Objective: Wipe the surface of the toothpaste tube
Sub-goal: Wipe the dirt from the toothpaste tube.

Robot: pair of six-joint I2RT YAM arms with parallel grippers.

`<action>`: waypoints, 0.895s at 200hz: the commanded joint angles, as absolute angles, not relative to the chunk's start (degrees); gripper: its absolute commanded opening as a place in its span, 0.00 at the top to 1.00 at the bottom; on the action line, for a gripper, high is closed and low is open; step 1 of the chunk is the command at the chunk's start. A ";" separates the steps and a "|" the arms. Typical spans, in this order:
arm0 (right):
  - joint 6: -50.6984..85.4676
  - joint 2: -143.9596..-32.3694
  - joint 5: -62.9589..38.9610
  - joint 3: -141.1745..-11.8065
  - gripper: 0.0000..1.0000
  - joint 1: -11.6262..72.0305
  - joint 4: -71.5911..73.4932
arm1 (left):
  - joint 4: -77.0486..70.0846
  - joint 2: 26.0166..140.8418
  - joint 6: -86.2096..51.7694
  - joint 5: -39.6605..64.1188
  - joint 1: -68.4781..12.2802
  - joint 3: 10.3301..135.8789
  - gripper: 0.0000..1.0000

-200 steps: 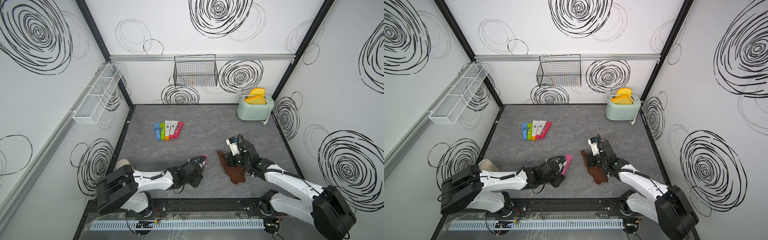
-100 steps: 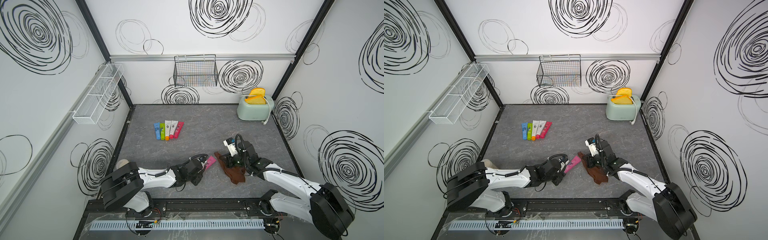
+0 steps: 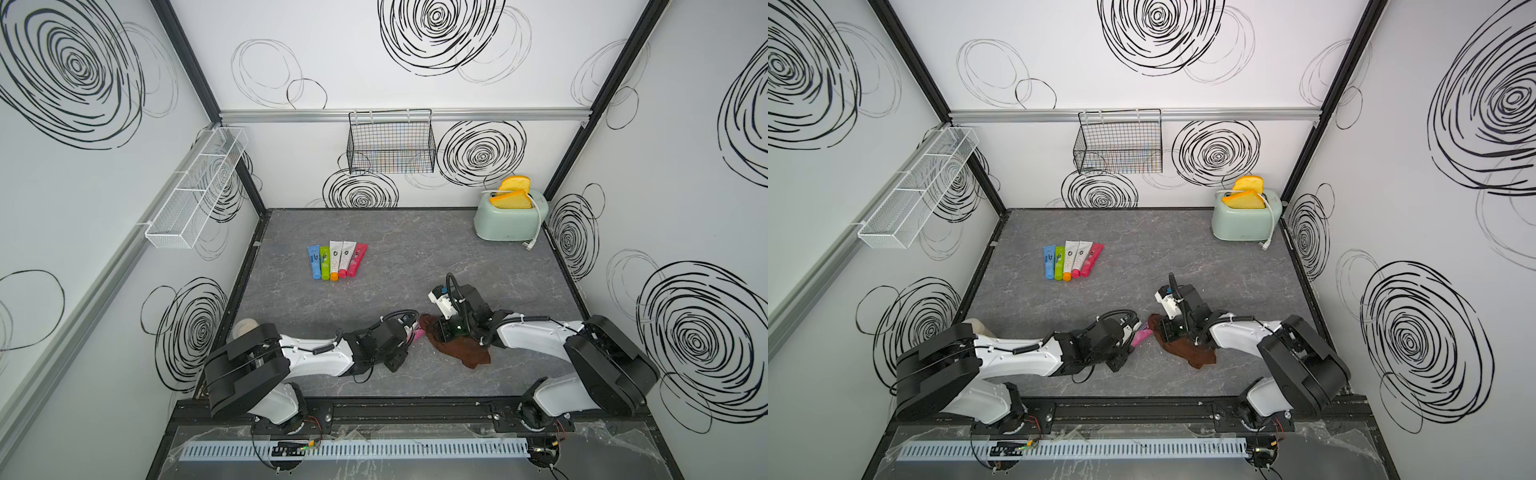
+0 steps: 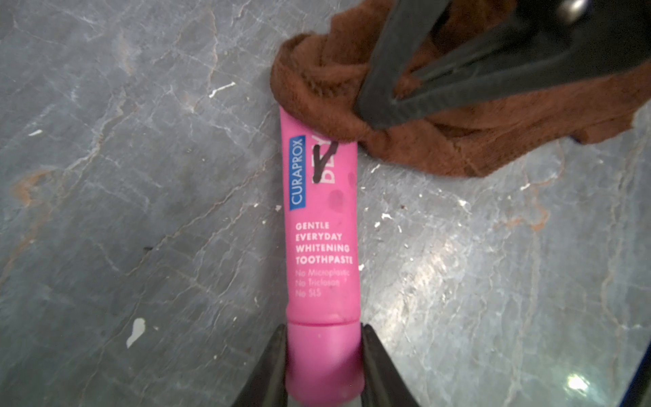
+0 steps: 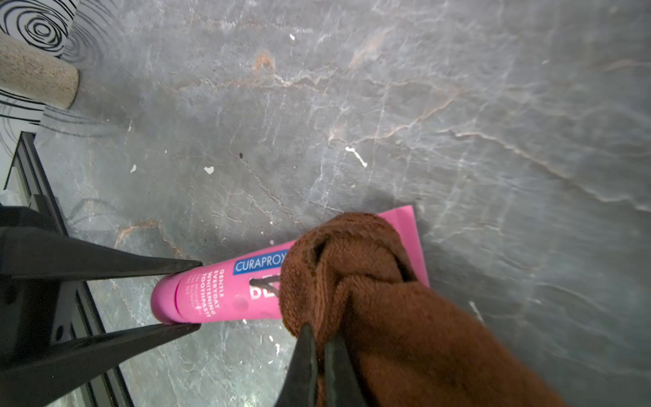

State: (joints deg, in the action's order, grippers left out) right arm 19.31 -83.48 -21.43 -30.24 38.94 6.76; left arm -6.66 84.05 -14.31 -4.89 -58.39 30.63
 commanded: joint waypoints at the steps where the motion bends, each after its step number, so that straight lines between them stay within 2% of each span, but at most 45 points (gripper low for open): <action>1: 20.60 -84.33 -21.96 -31.55 0.99 40.49 10.15 | -11.20 84.32 -13.45 -4.62 -58.88 30.93 0.83; 63: 22.45 -81.35 -25.12 -30.07 1.00 44.52 14.26 | -10.43 85.15 -12.92 -6.65 -59.94 31.65 0.86; 96: 21.91 -83.95 -22.78 -30.78 1.00 44.00 13.19 | -10.52 84.82 -12.92 -7.04 -60.27 31.55 0.86; 114: 21.64 -86.31 -20.60 -31.79 1.00 41.84 10.49 | -10.50 84.60 -12.86 -7.51 -60.71 31.39 0.87; 151: 20.93 -87.09 -20.53 -31.34 1.00 31.76 7.40 | -10.55 84.38 -12.89 -8.05 -60.91 31.05 0.88; 179: 20.39 -85.07 -20.20 -30.90 1.00 29.67 6.95 | -10.46 84.43 -12.80 -8.40 -60.91 31.19 0.88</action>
State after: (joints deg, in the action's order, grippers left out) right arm 21.32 -86.50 -21.87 -31.35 30.52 9.93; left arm -7.88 84.97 -13.69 -7.77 -60.36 30.63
